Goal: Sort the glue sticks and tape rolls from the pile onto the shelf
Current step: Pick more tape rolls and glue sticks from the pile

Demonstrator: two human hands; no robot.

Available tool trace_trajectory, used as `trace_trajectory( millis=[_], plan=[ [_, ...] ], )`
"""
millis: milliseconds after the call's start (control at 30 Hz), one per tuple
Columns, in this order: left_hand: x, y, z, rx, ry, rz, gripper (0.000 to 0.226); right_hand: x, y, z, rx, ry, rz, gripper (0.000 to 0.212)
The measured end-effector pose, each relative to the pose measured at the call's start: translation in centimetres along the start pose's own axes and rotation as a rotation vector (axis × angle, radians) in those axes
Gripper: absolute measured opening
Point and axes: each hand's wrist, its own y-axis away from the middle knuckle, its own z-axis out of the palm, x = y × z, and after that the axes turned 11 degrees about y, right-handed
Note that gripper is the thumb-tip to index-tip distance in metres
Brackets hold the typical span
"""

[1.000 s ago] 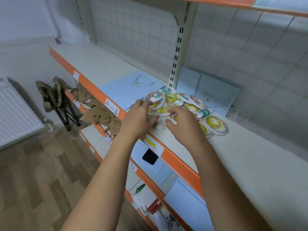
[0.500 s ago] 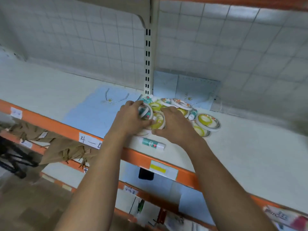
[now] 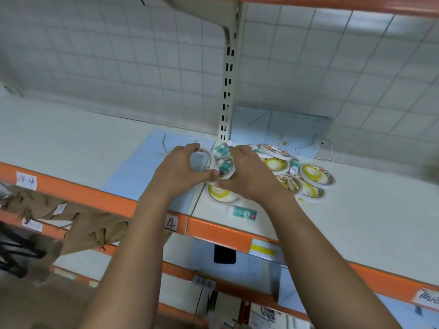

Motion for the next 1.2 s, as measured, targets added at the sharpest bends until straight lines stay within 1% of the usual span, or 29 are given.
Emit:
trace_trajectory(
  millis=[100, 233, 300, 367, 467, 533, 633, 733, 800, 933, 1067, 1200],
  plan=[
    [-0.6, -0.4, -0.8, -0.02, -0.088, -0.04, 0.093, -1.3, -1.5, 0.4, -0.024, 0.007, -0.001, 0.084],
    [-1.4, -0.5, -1.8, 0.001, -0.116, -0.074, 0.086, -2.1, -3.1, 1.7, -0.149, 0.079, 0.018, 0.077],
    [-1.6, -0.6, -2.0, -0.002, -0.114, -0.066, 0.084, -2.1, -3.3, 2.3, -0.155, 0.128, 0.026, 0.07],
    [-1.6, -0.6, -2.0, -0.021, -0.123, -0.055, 0.085, -2.0, -3.4, 2.2, -0.123, 0.167, 0.018, 0.067],
    [-0.8, -0.7, -1.6, -0.048, -0.152, -0.017, 0.086, -1.1, -2.8, 0.8, -0.021, 0.12, 0.028, 0.076],
    [-0.1, -0.7, -1.0, -0.046, -0.19, 0.03, 0.085, 0.0, -1.6, -0.6, 0.032, 0.061, 0.07, 0.08],
    [1.6, -0.8, 0.6, -0.053, -0.205, 0.143, 0.082, 1.9, 0.9, -1.9, 0.08, -0.001, 0.155, 0.077],
    [3.7, -0.9, 3.3, -0.077, -0.173, 0.241, 0.079, 3.9, 4.0, -2.7, 0.075, 0.005, 0.229, 0.074],
    [5.6, -0.7, 5.8, -0.102, -0.152, 0.312, 0.08, 5.8, 6.5, -3.3, 0.07, 0.013, 0.31, 0.074],
    [9.8, 0.1, 11.2, -0.225, -0.129, 0.444, 0.082, 10.3, 11.7, -4.9, 0.088, 0.07, 0.455, 0.079],
    [14.1, 1.5, 16.8, -0.345, -0.147, 0.518, 0.08, 14.6, 17.0, -6.3, 0.092, 0.102, 0.568, 0.077],
    [18.5, 3.3, 22.7, -0.45, -0.114, 0.563, 0.08, 19.0, 22.5, -7.7, 0.143, 0.091, 0.666, 0.072]
  ],
)
